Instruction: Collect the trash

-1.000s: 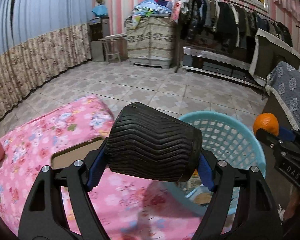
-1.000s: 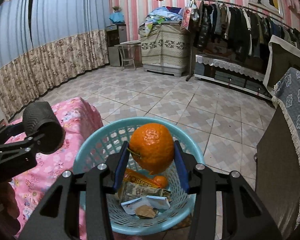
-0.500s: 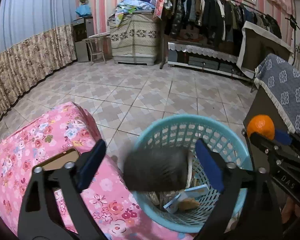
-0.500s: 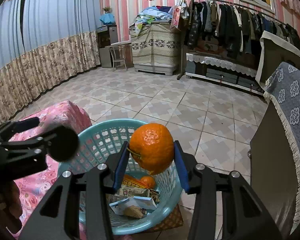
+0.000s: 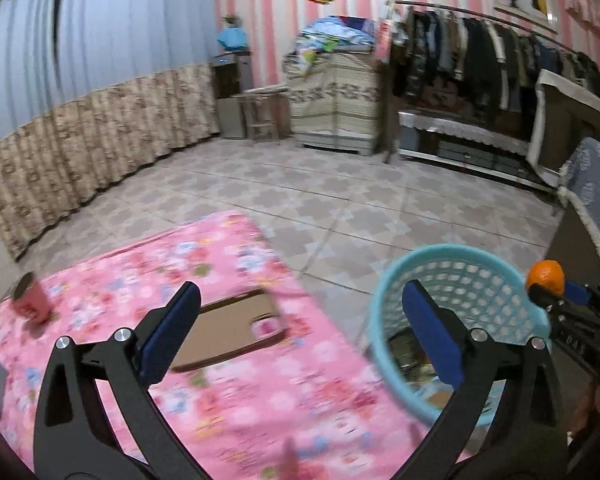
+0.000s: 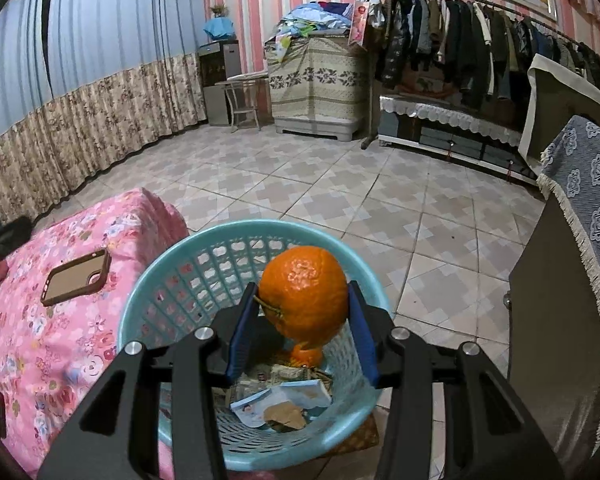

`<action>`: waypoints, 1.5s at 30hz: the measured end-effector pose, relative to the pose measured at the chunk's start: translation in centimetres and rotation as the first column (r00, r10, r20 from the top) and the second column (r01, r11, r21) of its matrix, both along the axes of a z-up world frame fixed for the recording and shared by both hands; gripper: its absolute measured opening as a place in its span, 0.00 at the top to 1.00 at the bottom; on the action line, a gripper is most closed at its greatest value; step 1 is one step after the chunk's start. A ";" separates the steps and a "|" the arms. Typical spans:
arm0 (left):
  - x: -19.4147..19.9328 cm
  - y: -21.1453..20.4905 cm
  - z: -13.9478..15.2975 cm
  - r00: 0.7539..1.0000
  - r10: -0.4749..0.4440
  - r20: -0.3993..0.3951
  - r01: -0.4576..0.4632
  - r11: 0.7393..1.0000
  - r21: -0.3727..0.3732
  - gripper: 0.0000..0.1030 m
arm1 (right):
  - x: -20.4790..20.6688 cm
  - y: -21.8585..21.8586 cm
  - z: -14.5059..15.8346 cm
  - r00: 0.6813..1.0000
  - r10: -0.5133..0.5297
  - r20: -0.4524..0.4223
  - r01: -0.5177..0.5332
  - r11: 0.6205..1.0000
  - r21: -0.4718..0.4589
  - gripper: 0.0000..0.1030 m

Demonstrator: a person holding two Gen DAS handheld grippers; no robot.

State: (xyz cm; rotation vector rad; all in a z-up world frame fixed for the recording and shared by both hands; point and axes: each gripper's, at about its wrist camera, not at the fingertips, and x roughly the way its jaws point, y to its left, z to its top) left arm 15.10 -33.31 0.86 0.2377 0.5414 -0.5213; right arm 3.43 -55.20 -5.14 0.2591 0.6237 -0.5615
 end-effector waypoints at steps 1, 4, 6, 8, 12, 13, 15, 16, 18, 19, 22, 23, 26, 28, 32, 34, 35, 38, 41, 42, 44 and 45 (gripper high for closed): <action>0.0 0.6 0.0 1.000 0.018 0.003 -0.018 1.000 0.004 0.05 | 0.2 0.1 -0.1 1.000 0.004 -0.001 -0.004 1.000 0.002 0.57; 0.1 3.2 0.0 0.999 0.047 -0.008 -0.047 0.999 -0.011 0.05 | 1.0 0.7 -0.6 1.000 0.017 -0.006 -0.017 1.000 0.008 0.57; 0.3 4.8 -0.3 0.997 0.069 -0.016 -0.069 0.997 -0.016 0.05 | 1.5 0.9 -1.0 1.000 0.024 -0.012 -0.024 1.000 0.013 0.57; 0.5 6.1 -0.6 0.996 0.085 -0.021 -0.086 0.996 -0.025 0.05 | 2.0 1.2 -1.3 0.999 0.030 -0.017 -0.029 0.999 0.014 0.57; 0.9 7.6 -1.5 0.994 0.105 -0.038 -0.106 0.994 -0.030 0.05 | 3.0 1.3 -1.8 0.999 0.031 -0.028 -0.030 0.999 0.018 0.57; 1.1 8.0 -1.7 0.993 0.108 -0.048 -0.110 0.993 -0.033 0.05 | 3.3 1.3 -1.9 0.999 0.029 -0.030 -0.028 0.999 0.019 0.57; 1.3 8.3 -2.4 0.992 0.113 -0.056 -0.116 0.993 -0.039 0.05 | 3.6 1.3 -2.0 0.999 0.024 -0.033 -0.024 1.000 0.019 0.57; 1.2 8.4 -2.5 0.992 0.114 -0.059 -0.117 0.992 -0.040 0.05 | 3.8 1.3 -2.1 0.999 0.018 -0.035 -0.017 1.000 0.015 0.56; 1.3 8.5 -2.8 0.991 0.116 -0.062 -0.119 0.992 -0.038 0.05 | 4.0 1.1 -2.1 0.999 0.008 -0.037 -0.008 1.000 0.009 0.55; 1.4 8.6 -2.9 0.991 0.117 -0.062 -0.120 0.992 -0.037 0.05 | 4.0 1.0 -2.1 0.999 0.000 -0.034 0.000 1.000 0.004 0.54; 1.4 8.5 -2.9 0.991 0.117 -0.061 -0.120 0.992 -0.041 0.05 | 3.9 0.6 -1.8 1.000 -0.025 -0.007 0.025 1.000 -0.004 0.29; 1.4 8.5 -2.9 0.991 0.118 -0.060 -0.120 0.992 -0.043 0.05 | 3.8 0.6 -1.7 1.000 -0.029 0.000 0.029 1.000 -0.006 0.24; 1.3 8.6 -2.9 0.991 0.119 -0.062 -0.122 0.991 -0.051 0.05 | 3.8 0.6 -1.3 0.999 -0.044 0.003 0.044 0.999 -0.027 0.17; 1.2 8.7 -2.7 0.991 0.120 -0.062 -0.123 0.991 -0.054 0.05 | 3.8 0.8 -1.2 0.999 -0.042 0.002 0.042 0.999 -0.032 0.14; 0.7 9.2 -2.4 0.991 0.121 -0.051 -0.124 0.990 -0.061 0.05 | 3.6 1.1 -1.0 0.999 -0.043 0.003 0.043 0.999 -0.032 0.10; 0.3 9.6 -2.0 0.992 0.122 -0.044 -0.124 0.990 -0.065 0.05 | 3.5 1.5 -0.9 0.999 -0.037 0.007 0.038 0.999 -0.030 0.10; 0.1 9.8 -1.8 0.991 0.125 -0.040 -0.127 0.990 -0.067 0.05 | 3.2 1.8 -0.9 0.999 -0.034 0.008 0.034 0.999 -0.031 0.10; -0.5 10.8 -1.0 0.991 0.134 -0.028 -0.136 0.988 -0.079 0.05 | 2.8 2.6 -0.3 0.999 -0.033 0.020 0.033 0.999 -0.043 0.08; -1.4 12.1 -0.2 0.989 0.146 -0.010 -0.147 0.985 -0.091 0.05 | 2.2 3.7 0.6 0.999 -0.025 0.048 0.027 0.999 -0.036 0.06; -1.8 12.5 0.1 0.989 0.150 -0.003 -0.149 0.984 -0.095 0.05 | 2.0 4.0 0.8 0.998 -0.021 0.054 0.023 0.999 -0.034 0.06; -2.6 13.6 0.8 0.987 0.161 0.013 -0.159 0.982 -0.099 0.05 | 1.6 5.1 1.6 0.997 -0.008 0.072 0.011 0.999 -0.041 0.06; -2.9 14.0 1.0 0.986 0.166 0.020 -0.164 0.982 -0.099 0.05 | 1.4 5.6 2.0 0.997 0.001 0.080 0.003 0.999 -0.048 0.06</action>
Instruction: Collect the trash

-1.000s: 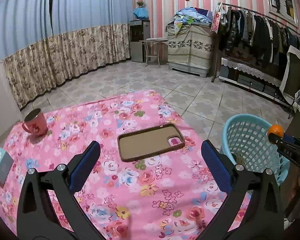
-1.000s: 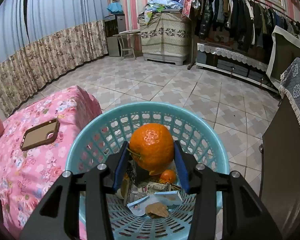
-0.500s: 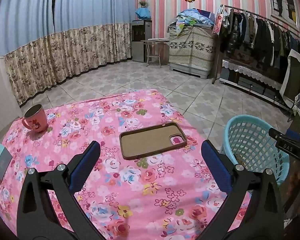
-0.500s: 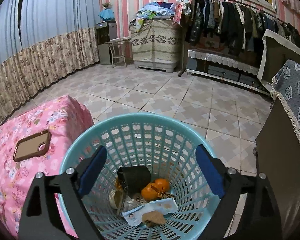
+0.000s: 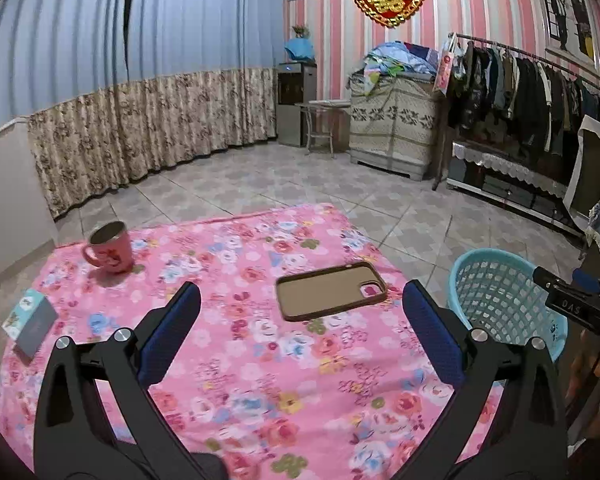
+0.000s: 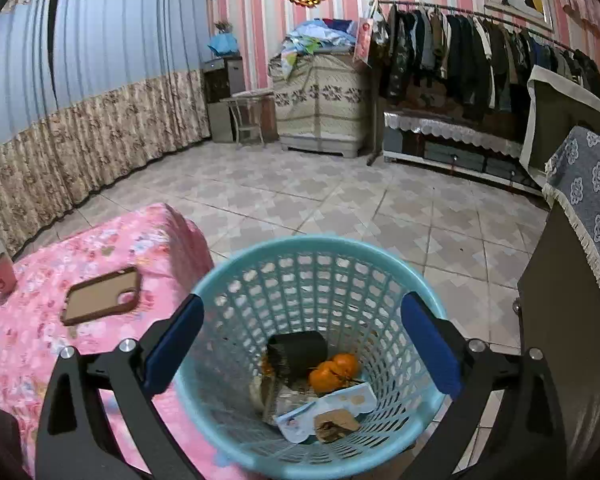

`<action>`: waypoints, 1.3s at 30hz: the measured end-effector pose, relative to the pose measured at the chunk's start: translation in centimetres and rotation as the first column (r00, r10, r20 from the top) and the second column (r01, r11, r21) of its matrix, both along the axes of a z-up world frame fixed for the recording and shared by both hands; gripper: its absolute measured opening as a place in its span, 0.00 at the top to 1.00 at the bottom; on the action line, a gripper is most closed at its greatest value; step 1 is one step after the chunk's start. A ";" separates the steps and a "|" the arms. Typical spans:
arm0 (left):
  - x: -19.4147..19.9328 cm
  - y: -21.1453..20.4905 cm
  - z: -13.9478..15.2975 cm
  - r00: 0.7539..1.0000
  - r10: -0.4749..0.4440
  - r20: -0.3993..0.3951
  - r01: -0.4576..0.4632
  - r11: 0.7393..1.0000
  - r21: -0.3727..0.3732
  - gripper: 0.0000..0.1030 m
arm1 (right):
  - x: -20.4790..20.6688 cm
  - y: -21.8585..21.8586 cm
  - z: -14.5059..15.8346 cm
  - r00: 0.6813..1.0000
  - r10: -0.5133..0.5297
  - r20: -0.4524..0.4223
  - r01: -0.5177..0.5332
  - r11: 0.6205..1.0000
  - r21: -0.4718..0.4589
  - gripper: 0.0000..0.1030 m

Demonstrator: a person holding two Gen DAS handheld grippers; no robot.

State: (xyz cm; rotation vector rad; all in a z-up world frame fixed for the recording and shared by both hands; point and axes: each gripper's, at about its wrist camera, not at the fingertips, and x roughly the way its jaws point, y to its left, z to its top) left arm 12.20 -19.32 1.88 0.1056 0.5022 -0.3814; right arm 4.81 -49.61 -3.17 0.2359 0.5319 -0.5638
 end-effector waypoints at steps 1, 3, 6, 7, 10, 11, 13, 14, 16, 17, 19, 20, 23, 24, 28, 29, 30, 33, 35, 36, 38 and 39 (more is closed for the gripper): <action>-0.5 0.7 0.3 1.000 0.010 0.009 -0.010 1.000 -0.001 0.05 | -0.2 0.6 0.4 1.000 0.010 0.009 -0.010 1.000 -0.005 0.06; -1.4 1.9 0.8 0.999 0.025 0.024 -0.025 1.000 -0.005 0.05 | -0.5 1.6 1.1 0.999 0.026 0.026 -0.025 1.000 -0.014 0.06; -2.6 3.8 1.4 0.998 0.046 0.040 -0.045 0.999 -0.012 0.05 | -1.3 3.5 2.2 0.997 0.043 0.060 -0.041 0.999 -0.031 0.05; -2.9 4.4 1.5 0.998 0.051 0.041 -0.051 0.999 -0.014 0.05 | -1.7 4.3 2.6 0.996 0.051 0.072 -0.049 0.998 -0.036 0.05; -4.0 6.6 1.5 0.996 0.072 0.044 -0.072 0.997 -0.011 0.05 | -2.4 6.5 3.5 0.993 0.081 0.092 -0.076 0.995 -0.057 0.04; -4.4 7.4 1.6 0.996 0.077 0.042 -0.077 0.997 -0.015 0.05 | -2.7 7.0 3.8 0.991 0.093 0.096 -0.087 0.994 -0.063 0.04; -4.9 8.8 1.5 0.995 0.091 0.038 -0.090 0.996 -0.024 0.05 | -3.1 8.5 4.2 0.987 0.120 0.103 -0.113 0.991 -0.073 0.04; -5.3 9.7 1.5 0.994 0.105 0.041 -0.103 0.994 -0.030 0.05 | -3.4 9.3 4.4 0.985 0.134 0.108 -0.126 0.989 -0.073 0.04; -6.0 11.2 1.3 0.990 0.130 0.051 -0.129 0.991 -0.036 0.05 | -3.7 10.5 4.7 0.980 0.159 0.117 -0.151 0.986 -0.073 0.04; -6.3 12.0 1.1 0.988 0.149 0.051 -0.147 0.989 -0.033 0.05 | -3.9 11.4 4.8 0.977 0.176 0.119 -0.168 0.983 -0.075 0.04; -6.8 13.3 0.9 0.984 0.171 0.045 -0.170 0.985 -0.030 0.05 | -4.2 12.6 5.0 0.971 0.205 0.125 -0.196 0.978 -0.075 0.04; -7.1 14.1 0.8 0.982 0.182 0.042 -0.181 0.983 -0.033 0.05 | -4.4 13.5 5.1 0.966 0.225 0.131 -0.216 0.973 -0.078 0.04; -7.9 16.1 0.4 0.975 0.219 0.038 -0.217 0.975 -0.040 0.05 | -4.5 15.8 5.0 0.952 0.276 0.134 -0.266 0.960 -0.088 0.04; -8.2 16.9 0.3 0.972 0.231 0.034 -0.230 0.972 -0.046 0.05 | -4.6 16.4 5.0 0.948 0.290 0.134 -0.279 0.956 -0.091 0.04; -8.8 18.8 -0.4 0.963 0.269 0.015 -0.267 0.962 -0.061 0.05 | -4.5 19.5 4.1 0.928 0.351 0.124 -0.342 0.935 -0.090 0.04; -8.9 19.3 -0.7 0.961 0.275 0.006 -0.274 0.960 -0.063 0.05 | -4.3 20.2 3.9 0.923 0.364 0.120 -0.355 0.930 -0.091 0.04; -8.8 19.6 -0.8 0.960 0.278 -0.001 -0.278 0.958 -0.064 0.05 | -4.2 20.8 3.8 0.920 0.373 0.118 -0.363 0.927 -0.094 0.04; -8.7 20.2 -1.5 0.955 0.297 -0.007 -0.297 0.953 -0.055 0.05 | -4.2 22.6 2.9 0.908 0.401 0.118 -0.393 0.915 -0.088 0.04; -8.8 20.1 -2.1 0.951 0.310 0.000 -0.310 0.950 -0.041 0.05 | -3.9 23.5 2.4 0.900 0.422 0.108 -0.415 0.906 -0.082 0.04; -8.7 20.1 -2.3 0.949 0.315 0.000 -0.314 0.949 -0.035 0.05 | -3.7 24.0 2.0 0.897 0.431 0.099 -0.425 0.902 -0.081 0.04; -8.8 20.1 -3.0 0.948 0.319 -0.008 -0.319 0.947 -0.022 0.05 | -3.6 24.7 1.3 0.890 0.446 0.094 -0.439 0.895 -0.084 0.04; -8.8 20.1 -3.3 0.947 0.320 -0.010 -0.320 0.947 -0.017 0.05 | -3.5 25.1 1.0 0.888 0.450 0.092 -0.443 0.892 -0.086 0.05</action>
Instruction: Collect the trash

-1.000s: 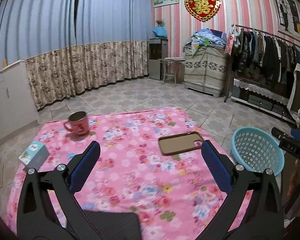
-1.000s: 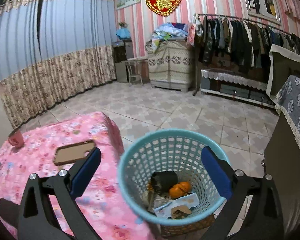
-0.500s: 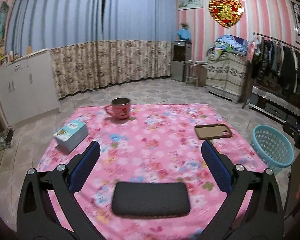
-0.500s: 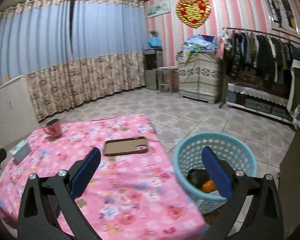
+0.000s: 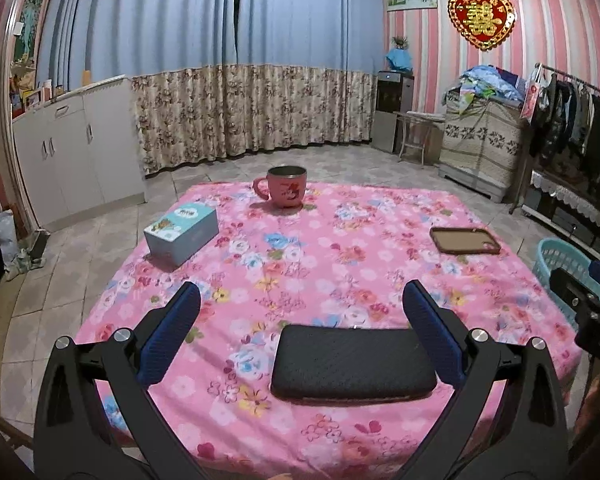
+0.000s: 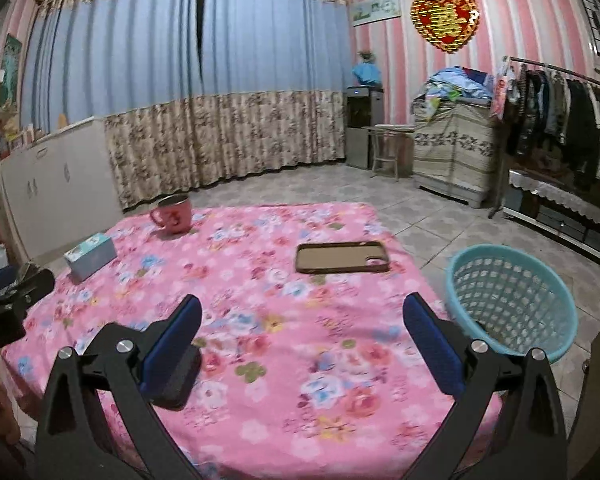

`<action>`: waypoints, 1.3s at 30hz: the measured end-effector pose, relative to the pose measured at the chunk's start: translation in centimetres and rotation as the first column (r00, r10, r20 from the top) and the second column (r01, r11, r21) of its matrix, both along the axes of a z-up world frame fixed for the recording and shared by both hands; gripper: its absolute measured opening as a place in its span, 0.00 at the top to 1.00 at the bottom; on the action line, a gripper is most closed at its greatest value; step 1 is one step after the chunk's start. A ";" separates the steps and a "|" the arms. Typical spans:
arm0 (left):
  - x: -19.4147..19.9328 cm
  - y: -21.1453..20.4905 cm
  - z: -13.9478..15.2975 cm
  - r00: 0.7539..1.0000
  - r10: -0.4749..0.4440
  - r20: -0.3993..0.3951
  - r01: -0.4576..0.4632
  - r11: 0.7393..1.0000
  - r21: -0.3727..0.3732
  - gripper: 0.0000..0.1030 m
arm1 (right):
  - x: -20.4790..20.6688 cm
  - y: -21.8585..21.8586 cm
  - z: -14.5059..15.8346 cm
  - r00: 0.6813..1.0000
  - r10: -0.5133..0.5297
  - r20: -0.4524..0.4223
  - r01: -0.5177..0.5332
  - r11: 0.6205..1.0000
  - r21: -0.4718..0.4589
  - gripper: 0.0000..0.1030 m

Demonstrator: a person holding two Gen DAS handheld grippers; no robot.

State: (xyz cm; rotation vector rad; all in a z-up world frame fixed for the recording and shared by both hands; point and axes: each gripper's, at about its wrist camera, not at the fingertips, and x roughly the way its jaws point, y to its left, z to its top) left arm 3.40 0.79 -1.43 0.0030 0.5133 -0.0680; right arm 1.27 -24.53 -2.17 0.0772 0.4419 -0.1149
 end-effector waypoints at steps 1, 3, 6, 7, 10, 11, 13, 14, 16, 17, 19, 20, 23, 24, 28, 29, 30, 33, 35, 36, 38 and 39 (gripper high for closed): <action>0.0 -0.1 -0.4 1.000 0.002 -0.005 -0.002 1.000 0.010 0.05 | 0.0 0.4 -0.2 1.000 0.002 -0.001 -0.002 1.000 -0.001 0.04; 0.1 -0.4 -0.9 1.000 0.010 -0.011 -0.009 0.999 0.033 0.05 | 0.2 0.7 -0.8 1.000 0.006 -0.006 -0.006 1.000 -0.002 0.04; 0.2 -1.0 -1.5 1.000 0.020 -0.009 -0.019 0.997 0.068 0.05 | 0.4 1.1 -1.4 1.000 0.007 -0.010 -0.008 1.000 -0.013 0.05; 0.3 -1.1 -1.7 1.000 0.022 -0.007 -0.022 0.997 0.079 0.05 | 0.5 1.2 -1.5 1.000 0.006 -0.010 -0.006 1.000 -0.017 0.05; 0.6 -1.5 -2.2 1.000 0.013 -0.013 -0.012 0.996 0.094 0.05 | 0.4 1.3 -1.7 1.000 0.000 -0.004 0.000 1.000 -0.027 0.05; 0.7 -1.7 -2.3 1.000 0.010 -0.018 -0.008 0.995 0.095 0.05 | 0.5 1.3 -1.8 1.000 -0.001 -0.003 0.001 1.000 -0.023 0.05; 0.8 -1.8 -2.2 1.000 0.013 -0.019 -0.011 0.996 0.089 0.05 | 0.5 1.3 -1.9 1.000 -0.002 -0.005 0.002 1.000 -0.011 0.05; 0.8 -1.8 -2.2 1.000 0.012 -0.018 -0.011 0.997 0.081 0.05 | 0.5 1.4 -1.9 1.000 -0.002 -0.004 0.002 1.000 -0.008 0.05; 0.8 -1.8 -2.1 1.000 0.006 -0.013 -0.005 0.998 0.070 0.05 | 0.5 1.5 -1.9 1.000 0.000 -0.004 0.000 1.000 -0.011 0.05; 0.7 -1.8 -2.1 1.000 0.004 -0.011 -0.004 0.998 0.065 0.05 | 0.5 1.6 -1.9 1.000 0.000 -0.001 0.000 1.000 -0.015 0.05; 0.6 -1.7 -1.9 1.000 -0.005 -0.005 0.005 0.999 0.048 0.05 | 0.4 1.8 -1.9 1.000 0.003 0.002 -0.003 1.000 -0.021 0.05; 0.6 -1.6 -1.9 1.000 -0.007 -0.003 0.007 0.999 0.042 0.05 | 0.4 1.9 -2.0 1.000 0.004 0.003 -0.004 1.000 -0.021 0.05; 0.3 -1.4 -1.8 1.000 -0.005 0.005 0.005 1.000 0.027 0.05 | 0.4 2.1 -2.0 1.000 0.010 0.006 -0.010 1.000 -0.012 0.05; 0.2 -1.4 -1.8 1.000 -0.003 0.006 0.003 1.000 0.026 0.05 | 0.4 2.3 -2.0 1.000 0.011 0.007 -0.011 1.000 -0.013 0.05; 0.1 -1.4 -1.8 1.000 0.007 0.019 -0.008 0.999 0.043 0.05 | 0.2 2.8 -1.9 1.000 0.015 0.019 -0.014 1.000 -0.021 0.05; 0.1 -1.5 -1.8 1.000 0.006 0.020 -0.007 0.999 0.046 0.05 | 0.2 2.9 -1.8 1.000 0.016 0.022 -0.016 1.000 -0.020 0.05; 0.1 -1.6 -1.8 1.000 0.002 0.022 -0.003 0.999 0.049 0.05 | 0.2 2.9 -1.8 1.000 0.017 0.024 -0.016 1.000 -0.019 0.05; 0.2 -1.8 -2.0 1.000 -0.008 0.024 0.007 0.998 0.060 0.05 | 0.2 2.9 -1.8 1.000 0.018 0.021 -0.018 1.000 -0.017 0.05; 0.1 -2.0 -2.0 0.999 -0.008 0.033 0.006 0.998 0.069 0.05 | 0.2 3.0 -1.8 1.000 0.018 0.022 -0.018 1.000 -0.017 0.05; 0.0 -2.0 -2.0 0.999 -0.006 0.037 0.003 0.997 0.074 0.05 | 0.2 3.0 -1.8 1.000 0.018 0.023 -0.018 1.000 -0.017 0.05; 0.0 -2.1 -2.1 0.999 -0.003 0.038 0.000 0.997 0.082 0.05 | 0.2 3.0 -1.8 1.000 0.019 0.022 -0.018 1.000 -0.015 0.05; 0.0 -2.1 -2.1 0.999 -0.003 0.036 0.000 0.997 0.081 0.05 | 0.2 3.0 -1.8 1.000 0.017 0.022 -0.017 1.000 -0.016 0.05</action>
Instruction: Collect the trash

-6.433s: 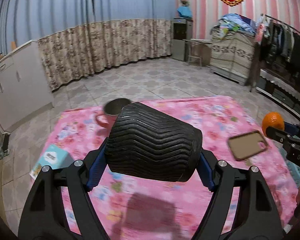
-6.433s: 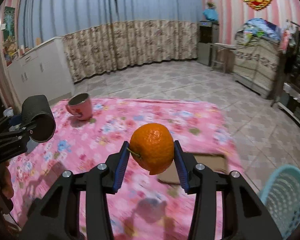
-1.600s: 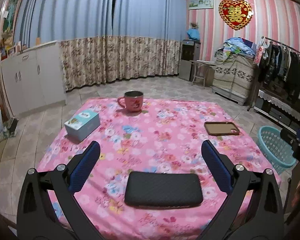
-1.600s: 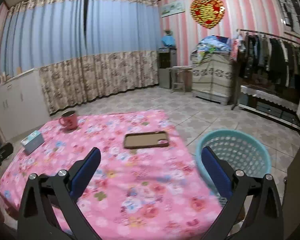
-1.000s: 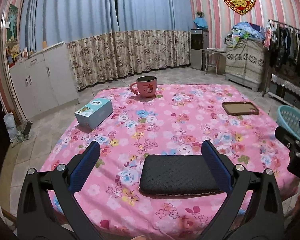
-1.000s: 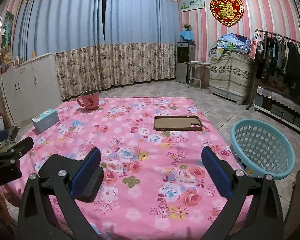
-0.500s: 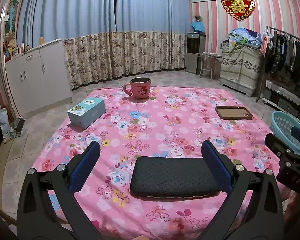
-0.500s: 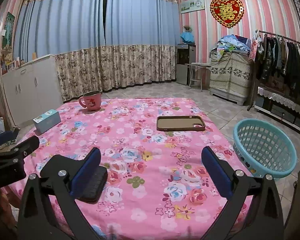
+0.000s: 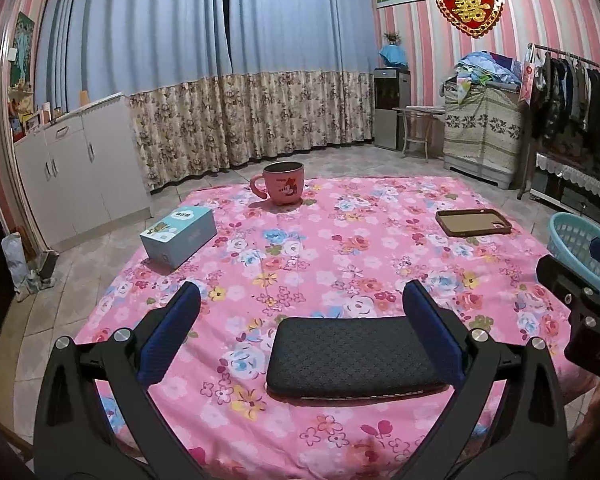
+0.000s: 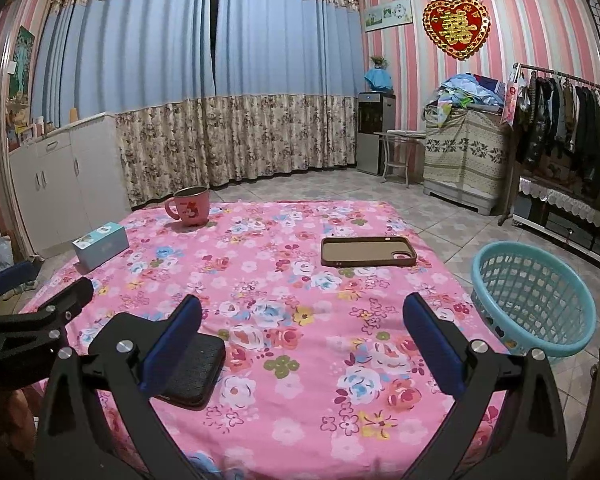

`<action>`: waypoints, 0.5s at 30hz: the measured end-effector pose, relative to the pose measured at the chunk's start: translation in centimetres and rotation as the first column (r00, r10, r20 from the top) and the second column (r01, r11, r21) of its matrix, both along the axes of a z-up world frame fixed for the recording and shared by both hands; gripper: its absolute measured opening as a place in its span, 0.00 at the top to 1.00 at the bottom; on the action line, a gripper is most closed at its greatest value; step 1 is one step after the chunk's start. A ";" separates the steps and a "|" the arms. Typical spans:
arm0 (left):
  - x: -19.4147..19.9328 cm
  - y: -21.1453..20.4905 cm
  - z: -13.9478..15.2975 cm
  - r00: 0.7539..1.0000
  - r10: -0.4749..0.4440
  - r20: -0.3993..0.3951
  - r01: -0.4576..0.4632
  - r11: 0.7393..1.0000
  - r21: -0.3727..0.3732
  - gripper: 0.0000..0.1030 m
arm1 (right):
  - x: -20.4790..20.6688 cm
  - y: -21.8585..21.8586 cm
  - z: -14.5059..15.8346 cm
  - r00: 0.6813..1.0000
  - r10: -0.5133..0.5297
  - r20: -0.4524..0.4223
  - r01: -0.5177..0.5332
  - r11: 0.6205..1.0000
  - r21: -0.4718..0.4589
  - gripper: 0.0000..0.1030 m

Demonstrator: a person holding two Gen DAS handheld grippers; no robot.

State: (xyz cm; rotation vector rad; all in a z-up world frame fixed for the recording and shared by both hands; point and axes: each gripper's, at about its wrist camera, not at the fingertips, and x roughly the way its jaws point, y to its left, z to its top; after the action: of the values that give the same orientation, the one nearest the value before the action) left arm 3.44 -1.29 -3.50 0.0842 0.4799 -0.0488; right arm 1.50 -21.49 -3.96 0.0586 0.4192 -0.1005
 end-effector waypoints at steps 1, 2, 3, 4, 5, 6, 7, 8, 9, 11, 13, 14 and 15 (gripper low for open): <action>0.0 0.0 0.0 1.000 0.000 -0.001 0.000 1.000 -0.002 0.05 | 0.0 0.0 0.0 1.000 0.000 0.000 0.000 1.000 0.000 0.05; 0.0 0.1 0.0 1.000 -0.002 -0.003 0.002 1.000 -0.008 0.05 | 0.0 0.0 0.0 1.000 0.000 -0.001 0.000 1.000 0.000 0.05; 0.0 0.2 0.0 1.000 -0.004 -0.004 0.004 1.000 -0.016 0.05 | 0.0 0.0 0.0 1.000 0.001 -0.001 -0.001 1.000 -0.001 0.05; 0.0 0.2 0.0 1.000 -0.002 -0.002 0.002 1.000 -0.018 0.05 | 0.0 0.0 0.0 1.000 0.001 -0.001 -0.001 1.000 -0.002 0.05; 0.0 0.2 0.0 1.000 0.001 -0.001 -0.001 1.000 -0.016 0.05 | 0.0 0.0 0.0 1.000 -0.001 0.000 0.001 1.000 -0.004 0.05; 0.0 0.2 0.0 1.000 0.003 -0.002 -0.003 1.000 -0.013 0.05 | 0.0 0.1 0.0 1.000 -0.001 0.001 0.001 1.000 -0.008 0.05; 0.1 0.2 -0.1 1.000 0.003 -0.003 -0.003 1.000 -0.012 0.05 | -0.1 0.2 0.1 1.000 -0.001 0.002 0.001 1.000 -0.012 0.05; 0.0 0.2 -0.1 1.000 0.002 -0.006 -0.002 1.000 -0.011 0.05 | -0.1 0.2 0.1 1.000 -0.001 0.004 0.001 1.000 -0.014 0.05; 0.0 0.1 -0.1 1.000 0.002 -0.005 -0.002 1.000 -0.007 0.05 | 0.0 0.2 0.1 1.000 -0.001 0.005 0.001 1.000 -0.013 0.05; 0.0 0.1 -0.1 1.000 0.008 0.001 -0.008 1.000 0.003 0.05 | 0.0 0.3 0.1 1.000 -0.002 0.005 0.003 1.000 -0.012 0.05; 0.0 0.1 -0.2 1.000 0.009 0.003 -0.009 1.000 0.003 0.05 | 0.0 0.3 0.1 1.000 -0.004 0.006 0.004 1.000 -0.012 0.05; 0.0 0.1 -0.2 1.000 0.011 0.004 -0.011 1.000 0.003 0.05 | 0.0 0.3 0.1 1.000 -0.004 0.006 0.004 1.000 -0.012 0.05; -0.1 0.1 -0.2 1.000 0.012 0.005 -0.012 1.000 0.003 0.05 | 0.0 0.2 0.1 1.000 -0.005 0.006 0.005 1.000 -0.012 0.05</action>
State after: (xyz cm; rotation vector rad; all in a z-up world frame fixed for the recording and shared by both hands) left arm 3.39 -1.16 -3.70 0.0845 0.4754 -0.0356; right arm 1.45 -21.29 -3.82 0.0477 0.4123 -0.1076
